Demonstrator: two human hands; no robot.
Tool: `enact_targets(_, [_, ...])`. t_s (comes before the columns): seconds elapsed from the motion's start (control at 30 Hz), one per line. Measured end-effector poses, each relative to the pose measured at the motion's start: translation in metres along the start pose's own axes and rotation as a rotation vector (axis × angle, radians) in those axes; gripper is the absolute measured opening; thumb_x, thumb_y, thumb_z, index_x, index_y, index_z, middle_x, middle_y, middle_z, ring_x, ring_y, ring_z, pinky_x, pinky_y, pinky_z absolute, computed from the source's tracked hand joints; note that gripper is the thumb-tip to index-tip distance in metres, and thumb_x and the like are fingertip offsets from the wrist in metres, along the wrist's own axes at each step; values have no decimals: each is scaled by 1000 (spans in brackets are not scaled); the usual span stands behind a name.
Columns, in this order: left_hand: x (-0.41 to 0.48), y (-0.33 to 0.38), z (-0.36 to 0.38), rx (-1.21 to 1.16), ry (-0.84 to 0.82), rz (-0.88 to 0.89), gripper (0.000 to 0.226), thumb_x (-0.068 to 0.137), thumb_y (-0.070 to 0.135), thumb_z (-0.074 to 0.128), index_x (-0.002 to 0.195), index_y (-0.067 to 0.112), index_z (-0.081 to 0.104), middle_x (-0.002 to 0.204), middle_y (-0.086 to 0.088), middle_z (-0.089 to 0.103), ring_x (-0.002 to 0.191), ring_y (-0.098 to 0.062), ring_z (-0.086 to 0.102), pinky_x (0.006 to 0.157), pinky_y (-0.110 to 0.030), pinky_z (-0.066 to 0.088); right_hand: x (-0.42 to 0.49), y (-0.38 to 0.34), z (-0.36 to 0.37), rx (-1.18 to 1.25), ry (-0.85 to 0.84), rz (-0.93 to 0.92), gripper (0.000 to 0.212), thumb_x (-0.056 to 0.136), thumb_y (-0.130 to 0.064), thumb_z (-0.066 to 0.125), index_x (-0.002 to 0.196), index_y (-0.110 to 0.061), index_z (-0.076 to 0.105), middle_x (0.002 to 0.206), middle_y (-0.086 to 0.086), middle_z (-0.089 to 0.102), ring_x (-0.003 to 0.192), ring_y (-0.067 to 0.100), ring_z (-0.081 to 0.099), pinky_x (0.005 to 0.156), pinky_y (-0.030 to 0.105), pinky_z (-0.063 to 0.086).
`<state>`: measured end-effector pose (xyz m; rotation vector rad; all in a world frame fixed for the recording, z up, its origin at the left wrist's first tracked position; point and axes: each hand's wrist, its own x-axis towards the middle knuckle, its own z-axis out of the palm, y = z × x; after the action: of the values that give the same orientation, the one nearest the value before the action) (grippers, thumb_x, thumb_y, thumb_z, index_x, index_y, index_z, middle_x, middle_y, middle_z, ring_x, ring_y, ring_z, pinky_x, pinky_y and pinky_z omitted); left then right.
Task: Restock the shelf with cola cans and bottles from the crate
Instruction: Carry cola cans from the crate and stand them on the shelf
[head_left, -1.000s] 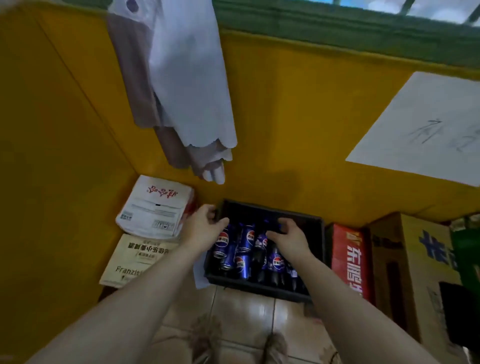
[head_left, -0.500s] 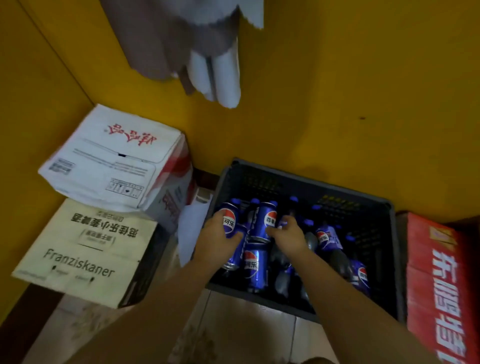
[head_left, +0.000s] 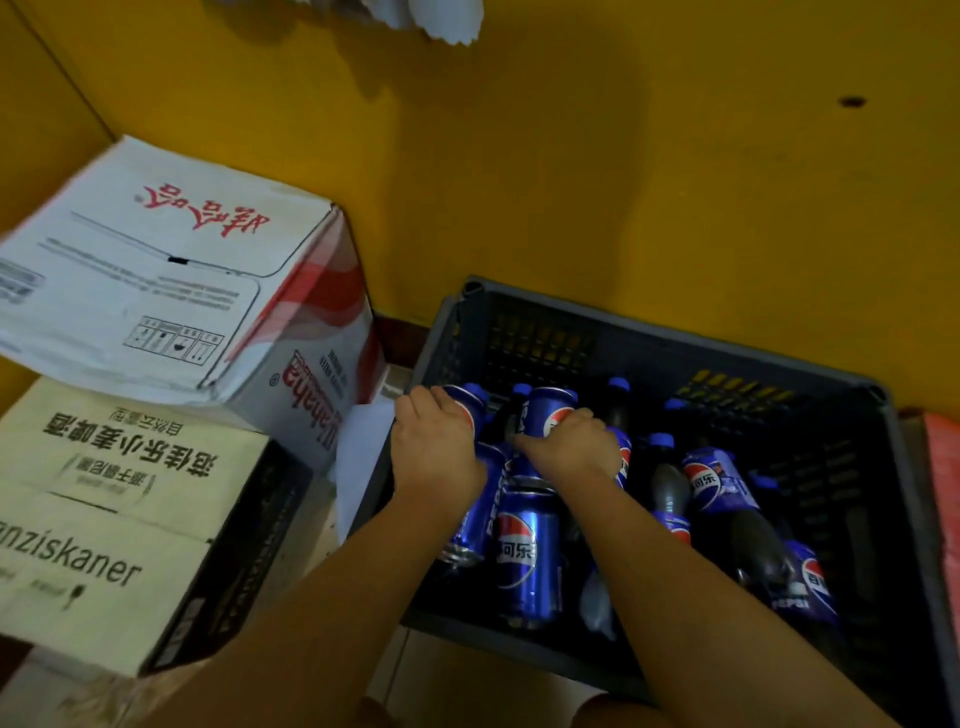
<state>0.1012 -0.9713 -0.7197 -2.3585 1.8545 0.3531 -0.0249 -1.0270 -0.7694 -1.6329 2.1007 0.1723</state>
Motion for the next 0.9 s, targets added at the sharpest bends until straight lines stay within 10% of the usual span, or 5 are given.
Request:
enact_targets(0.47, [-7,5,10,158,-51,90,99,86,37,60,147,6,-13,135,-30,31,119,-38,39,88,-37,46,-13,2,22,244,175,-156,84,74,-53,68,134,-12,26,125,14,52,109,32,56,83,37,44])
enact_targets(0.9, [-20,1,-39,-987,86,-32,88,70,34,78,143,26,30,122,0,50,106,-19,55,87,-32,49,-28,24,-39,1246,-91,-144,91,70,-10,78,141,-35,27,125,5,55,104,25,60,88,48,52])
